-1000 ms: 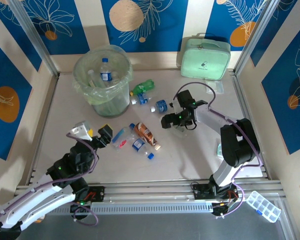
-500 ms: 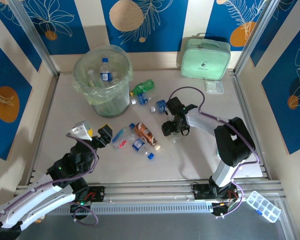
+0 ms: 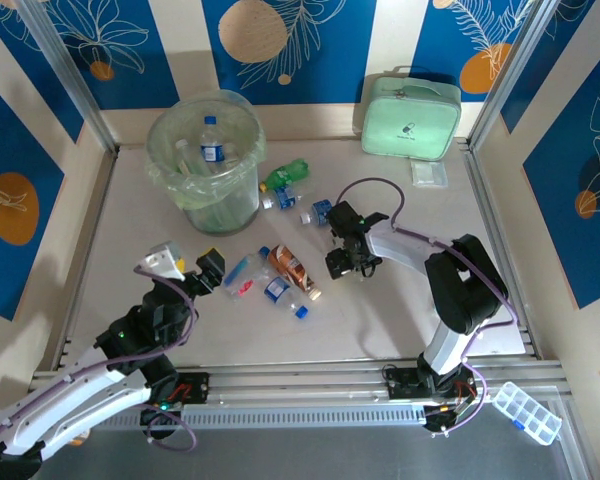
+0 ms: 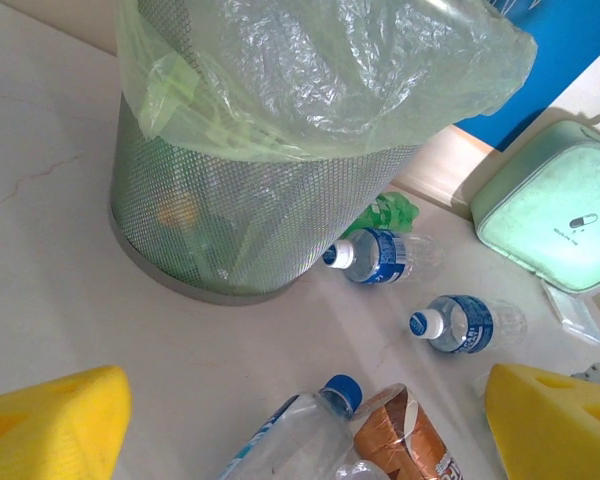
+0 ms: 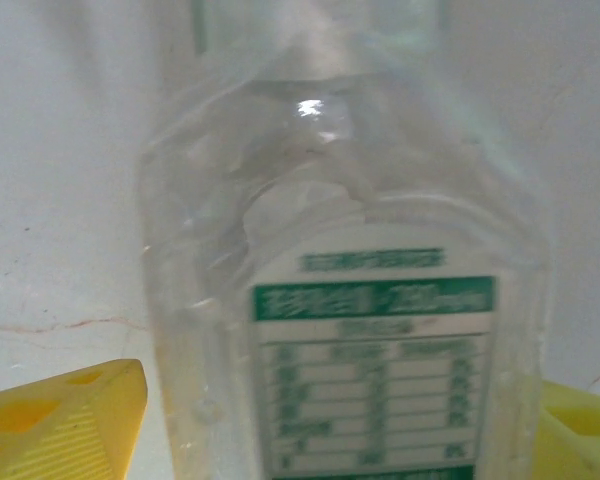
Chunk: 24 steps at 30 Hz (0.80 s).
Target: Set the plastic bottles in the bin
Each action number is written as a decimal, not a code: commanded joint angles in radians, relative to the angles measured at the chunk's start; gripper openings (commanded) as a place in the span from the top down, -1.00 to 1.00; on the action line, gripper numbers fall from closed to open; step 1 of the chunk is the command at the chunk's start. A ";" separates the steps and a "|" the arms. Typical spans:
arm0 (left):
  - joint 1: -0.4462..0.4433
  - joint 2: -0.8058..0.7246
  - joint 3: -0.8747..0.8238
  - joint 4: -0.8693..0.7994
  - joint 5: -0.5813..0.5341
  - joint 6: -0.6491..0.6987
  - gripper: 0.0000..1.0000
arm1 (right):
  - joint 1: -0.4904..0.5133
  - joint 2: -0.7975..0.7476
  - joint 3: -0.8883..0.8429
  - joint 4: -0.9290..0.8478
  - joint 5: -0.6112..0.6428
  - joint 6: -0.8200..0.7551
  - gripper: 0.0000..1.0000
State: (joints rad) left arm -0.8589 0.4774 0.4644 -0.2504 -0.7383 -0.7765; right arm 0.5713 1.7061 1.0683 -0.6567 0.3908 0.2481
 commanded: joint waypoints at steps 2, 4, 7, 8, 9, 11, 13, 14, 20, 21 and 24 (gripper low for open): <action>-0.003 0.004 0.006 0.009 -0.025 0.023 -0.82 | 0.016 -0.057 -0.024 -0.037 0.021 0.029 -0.62; -0.003 0.003 0.008 0.002 -0.029 0.019 -0.82 | 0.014 -0.073 -0.039 -0.031 0.023 0.032 -0.60; -0.003 0.000 0.008 -0.001 -0.033 0.016 -0.82 | 0.005 -0.093 -0.061 -0.020 0.013 0.033 -0.49; -0.004 0.000 0.007 -0.002 -0.035 0.017 -0.82 | 0.004 -0.098 -0.066 -0.016 0.009 0.034 -0.44; -0.003 0.000 0.008 -0.002 -0.036 0.015 -0.81 | 0.004 -0.101 -0.068 -0.014 0.008 0.034 -0.37; -0.003 0.000 0.008 -0.003 -0.039 0.015 -0.81 | 0.008 -0.109 -0.071 -0.012 0.004 0.035 -0.27; -0.003 0.000 0.006 -0.001 -0.041 0.016 -0.82 | 0.017 -0.115 -0.070 -0.010 -0.011 0.036 -0.23; -0.003 0.001 0.006 0.000 -0.042 0.016 -0.82 | 0.022 -0.115 -0.070 -0.009 -0.015 0.037 -0.17; -0.003 -0.002 0.006 0.009 -0.041 0.034 -0.82 | 0.044 -0.156 -0.079 -0.013 0.025 0.042 0.02; -0.003 -0.007 0.005 0.011 -0.039 0.045 -0.83 | 0.049 -0.183 -0.082 -0.014 0.031 0.043 0.05; -0.003 -0.027 -0.001 0.027 -0.033 0.074 -0.83 | 0.067 -0.284 -0.090 -0.007 0.041 0.047 0.15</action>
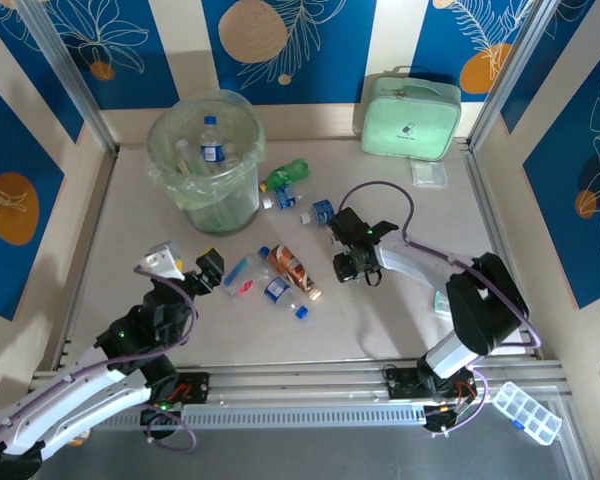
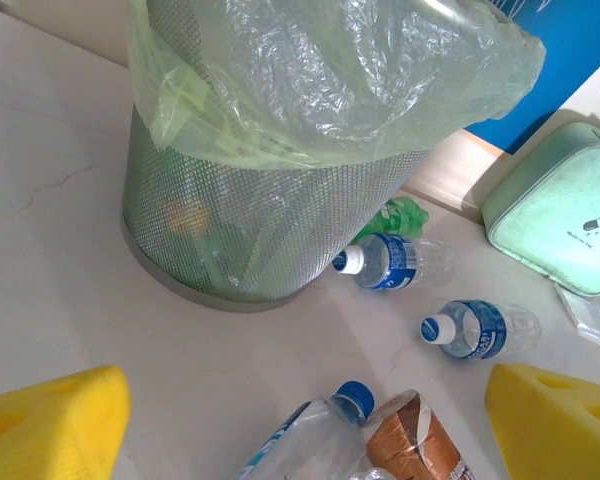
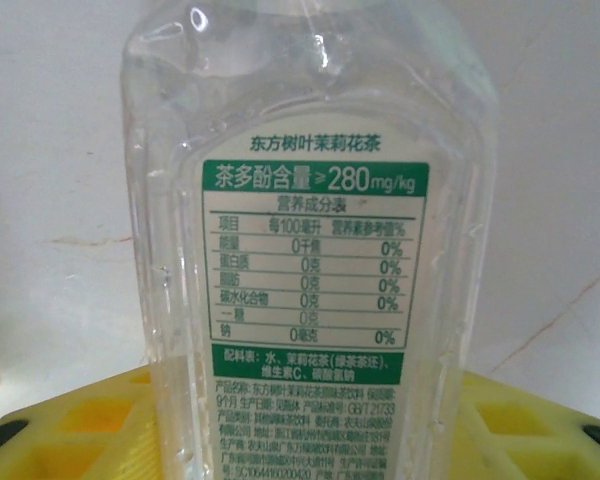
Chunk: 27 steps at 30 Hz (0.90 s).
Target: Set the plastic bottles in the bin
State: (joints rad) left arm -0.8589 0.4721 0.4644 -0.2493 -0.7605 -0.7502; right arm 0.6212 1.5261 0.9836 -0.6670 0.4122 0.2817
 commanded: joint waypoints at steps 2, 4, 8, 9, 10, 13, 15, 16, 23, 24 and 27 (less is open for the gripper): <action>-0.003 -0.030 -0.005 0.053 0.015 0.093 -0.85 | 0.033 -0.189 -0.020 0.038 -0.003 0.006 0.15; -0.002 -0.026 -0.013 0.110 0.071 0.154 -0.86 | 0.044 -0.278 -0.048 0.101 -0.080 -0.001 0.15; -0.003 0.005 -0.007 0.187 0.219 0.230 -0.92 | 0.082 -0.439 -0.128 0.290 -0.268 -0.008 0.14; -0.003 0.009 -0.006 0.212 0.272 0.250 -0.90 | 0.088 -0.469 -0.152 0.346 -0.324 -0.006 0.14; -0.003 0.011 -0.006 0.231 0.326 0.258 -0.88 | 0.093 -0.490 -0.171 0.394 -0.372 -0.002 0.14; 0.000 0.028 -0.013 0.315 0.492 0.273 -0.83 | 0.097 -0.536 -0.228 0.533 -0.499 0.036 0.13; 0.003 0.065 -0.017 0.364 0.593 0.247 -0.81 | 0.096 -0.551 -0.266 0.624 -0.587 0.059 0.13; 0.007 0.087 -0.025 0.399 0.647 0.232 -0.81 | 0.096 -0.556 -0.282 0.662 -0.621 0.069 0.13; 0.126 0.397 -0.102 0.865 1.100 0.027 -0.88 | 0.061 -0.559 -0.399 0.890 -0.778 0.146 0.13; 0.148 0.463 -0.113 0.982 1.172 -0.022 -0.90 | 0.047 -0.560 -0.411 0.912 -0.796 0.163 0.13; 0.173 0.649 -0.125 1.286 1.283 -0.139 -0.93 | 0.014 -0.566 -0.447 0.988 -0.863 0.210 0.13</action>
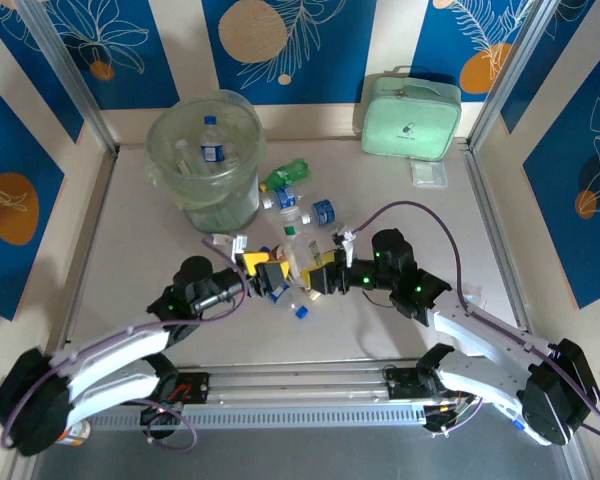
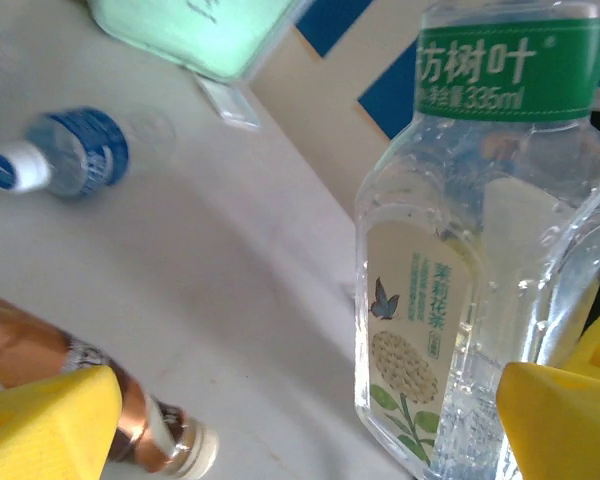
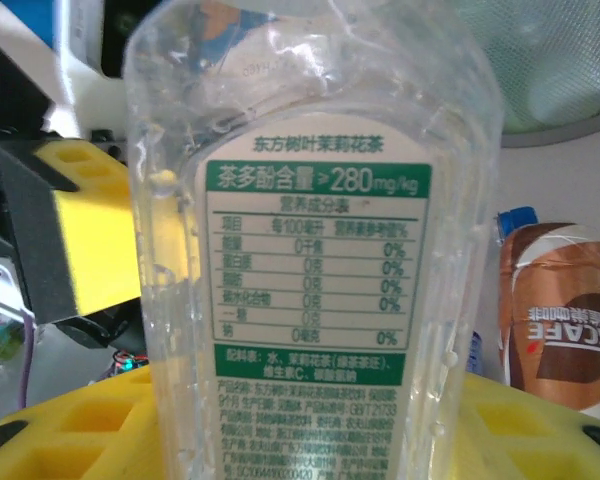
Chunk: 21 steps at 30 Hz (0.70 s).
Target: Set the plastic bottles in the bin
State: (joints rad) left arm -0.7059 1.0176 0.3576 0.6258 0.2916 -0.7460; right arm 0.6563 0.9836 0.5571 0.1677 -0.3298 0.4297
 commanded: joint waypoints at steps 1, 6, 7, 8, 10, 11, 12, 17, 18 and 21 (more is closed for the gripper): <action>0.020 0.154 -0.024 0.508 0.255 -0.169 -0.94 | -0.026 -0.026 -0.029 0.167 -0.128 0.071 0.13; 0.022 0.319 -0.003 0.782 0.368 -0.248 -0.87 | -0.075 -0.028 -0.068 0.262 -0.195 0.169 0.13; 0.022 0.320 -0.007 0.782 0.365 -0.237 -0.85 | -0.086 -0.029 -0.076 0.284 -0.210 0.190 0.12; 0.022 0.316 -0.014 0.782 0.359 -0.222 -0.85 | -0.098 -0.032 -0.080 0.300 -0.227 0.209 0.13; 0.022 0.305 -0.021 0.782 0.356 -0.199 -0.85 | -0.111 -0.044 -0.087 0.310 -0.231 0.233 0.12; 0.022 0.298 -0.022 0.782 0.357 -0.191 -0.85 | -0.117 -0.047 -0.089 0.319 -0.239 0.244 0.13; 0.022 0.289 -0.021 0.782 0.357 -0.186 -0.85 | -0.122 -0.048 -0.089 0.325 -0.247 0.257 0.13; 0.023 0.257 -0.012 0.727 0.339 -0.139 -0.84 | -0.132 -0.022 -0.082 0.379 -0.326 0.317 0.12; 0.022 0.260 -0.008 0.734 0.339 -0.139 -0.84 | -0.129 -0.010 -0.080 0.397 -0.349 0.328 0.11; 0.022 0.278 0.019 0.782 0.374 -0.159 -0.83 | -0.125 0.015 -0.077 0.444 -0.382 0.363 0.12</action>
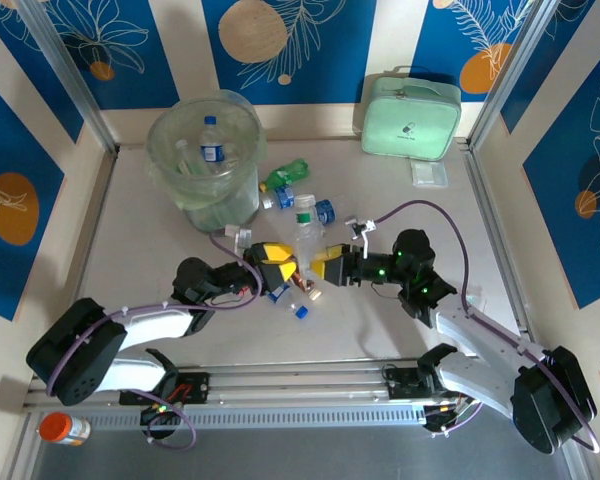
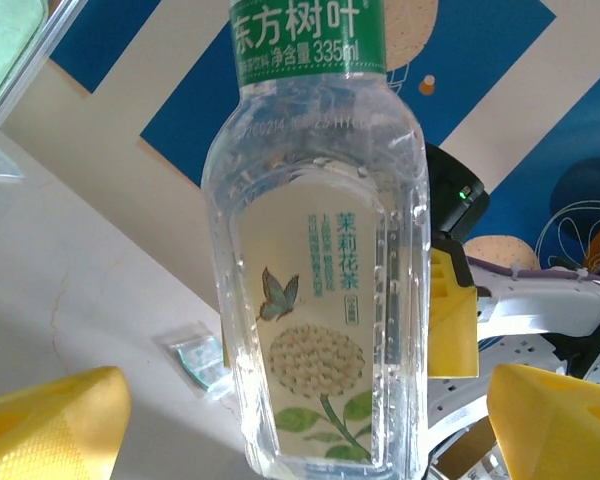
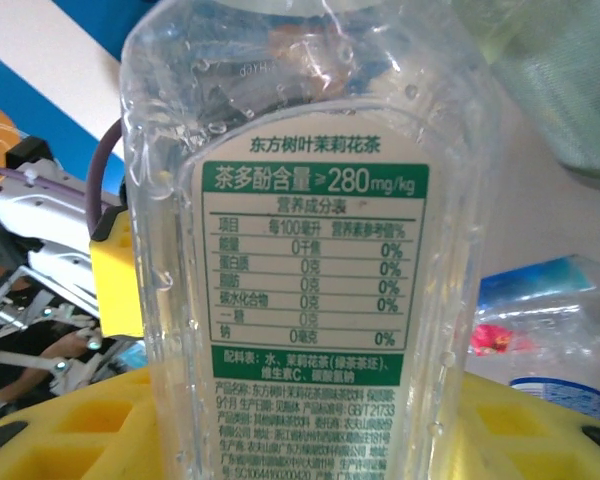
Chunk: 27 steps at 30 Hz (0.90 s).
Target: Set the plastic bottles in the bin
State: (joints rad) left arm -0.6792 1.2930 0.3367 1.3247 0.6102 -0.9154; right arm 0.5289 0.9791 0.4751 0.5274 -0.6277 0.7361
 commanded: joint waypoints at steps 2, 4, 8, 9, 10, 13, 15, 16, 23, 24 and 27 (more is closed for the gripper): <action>-0.005 0.017 0.069 0.084 0.091 0.002 -0.82 | 0.004 0.038 0.011 0.112 -0.117 0.080 0.11; -0.005 0.024 0.082 0.084 0.099 0.000 -0.81 | 0.012 0.053 0.017 0.129 -0.139 0.091 0.12; -0.007 0.010 0.102 0.084 0.137 0.003 -0.76 | 0.030 0.071 0.032 0.115 -0.150 0.084 0.11; -0.009 0.007 0.107 0.084 0.150 0.003 -0.73 | 0.031 0.075 0.033 0.115 -0.151 0.085 0.11; -0.011 0.006 0.112 0.084 0.161 0.000 -0.69 | 0.032 0.079 0.035 0.115 -0.154 0.085 0.11; -0.013 0.009 0.116 0.084 0.175 -0.003 -0.51 | 0.036 0.087 0.038 0.110 -0.152 0.080 0.11; -0.016 0.013 0.117 0.084 0.181 -0.004 -0.40 | 0.038 0.089 0.042 0.096 -0.146 0.069 0.12; -0.017 0.016 0.117 0.084 0.183 -0.003 -0.36 | 0.040 0.090 0.043 0.088 -0.140 0.064 0.12; -0.019 0.039 0.122 0.084 0.167 -0.011 -0.34 | 0.062 0.083 0.059 -0.001 -0.096 -0.007 0.11; -0.019 0.039 0.123 0.084 0.165 -0.011 -0.34 | 0.066 0.084 0.061 -0.005 -0.096 -0.011 0.11; -0.020 0.039 0.125 0.082 0.159 -0.011 -0.41 | 0.080 0.087 0.073 -0.038 -0.085 -0.041 0.11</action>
State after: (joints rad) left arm -0.6834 1.3300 0.4248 1.3468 0.7311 -0.9203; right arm 0.5934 1.0588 0.5110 0.5484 -0.7429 0.7403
